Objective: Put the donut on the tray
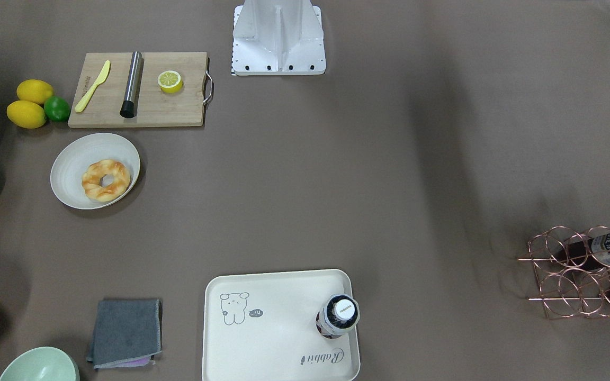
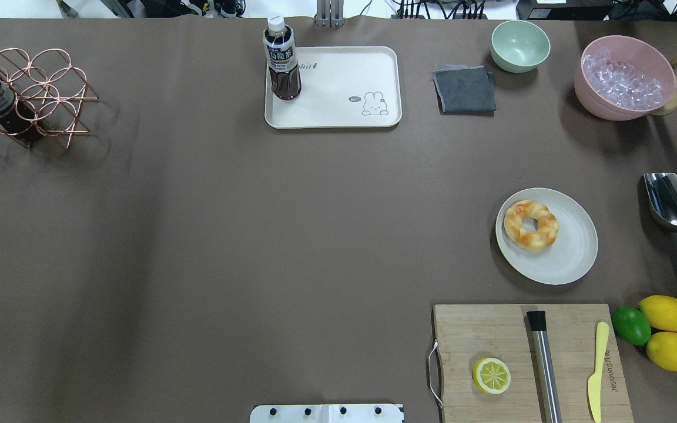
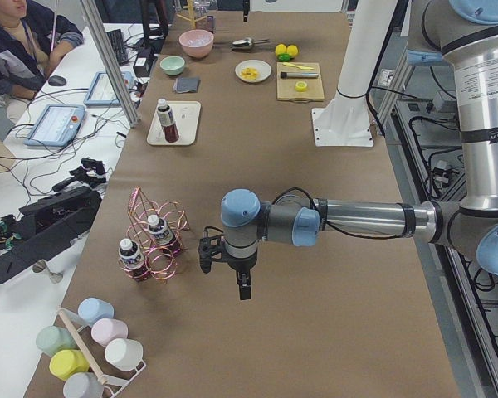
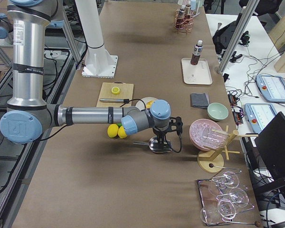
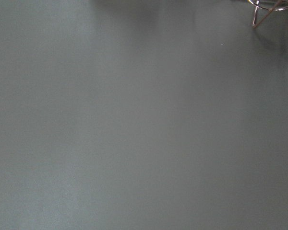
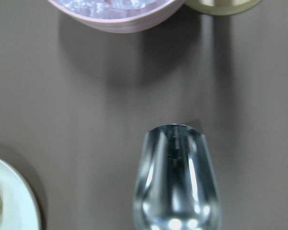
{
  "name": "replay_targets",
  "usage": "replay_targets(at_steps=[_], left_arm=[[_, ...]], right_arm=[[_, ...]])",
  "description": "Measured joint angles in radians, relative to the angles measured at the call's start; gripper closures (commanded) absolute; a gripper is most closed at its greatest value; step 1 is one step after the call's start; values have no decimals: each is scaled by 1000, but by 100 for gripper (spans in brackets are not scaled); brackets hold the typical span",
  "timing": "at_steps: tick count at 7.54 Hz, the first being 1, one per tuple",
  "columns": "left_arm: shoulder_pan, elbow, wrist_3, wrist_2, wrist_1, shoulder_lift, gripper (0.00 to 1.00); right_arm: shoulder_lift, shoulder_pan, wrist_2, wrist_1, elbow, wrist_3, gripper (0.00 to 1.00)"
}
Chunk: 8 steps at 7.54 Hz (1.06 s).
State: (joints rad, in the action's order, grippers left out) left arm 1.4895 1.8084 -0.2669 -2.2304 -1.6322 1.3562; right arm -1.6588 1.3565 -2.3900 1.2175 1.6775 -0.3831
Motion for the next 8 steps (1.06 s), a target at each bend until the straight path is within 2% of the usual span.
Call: replay_targets(at_steps=[2,3,6,7,8], left_arm=[[0,-1,-1,-1,0,0,2],[0,-1,-2,-1,0,0,2],[0,-1,-4,-2,0,0,2],[0,-1,-4,-2,0,0,2],[0,-1,-5,-5,0,0,2]], right_arm=[[24,-144,43,-17,67,-202,0],[26,-206,73,-73,69,-280,0],[28,-349,147,-366,-40,-480,4],[28,-380,171,-428,-65,-533,12],[25,-407,192,-465,-76,-568,16]])
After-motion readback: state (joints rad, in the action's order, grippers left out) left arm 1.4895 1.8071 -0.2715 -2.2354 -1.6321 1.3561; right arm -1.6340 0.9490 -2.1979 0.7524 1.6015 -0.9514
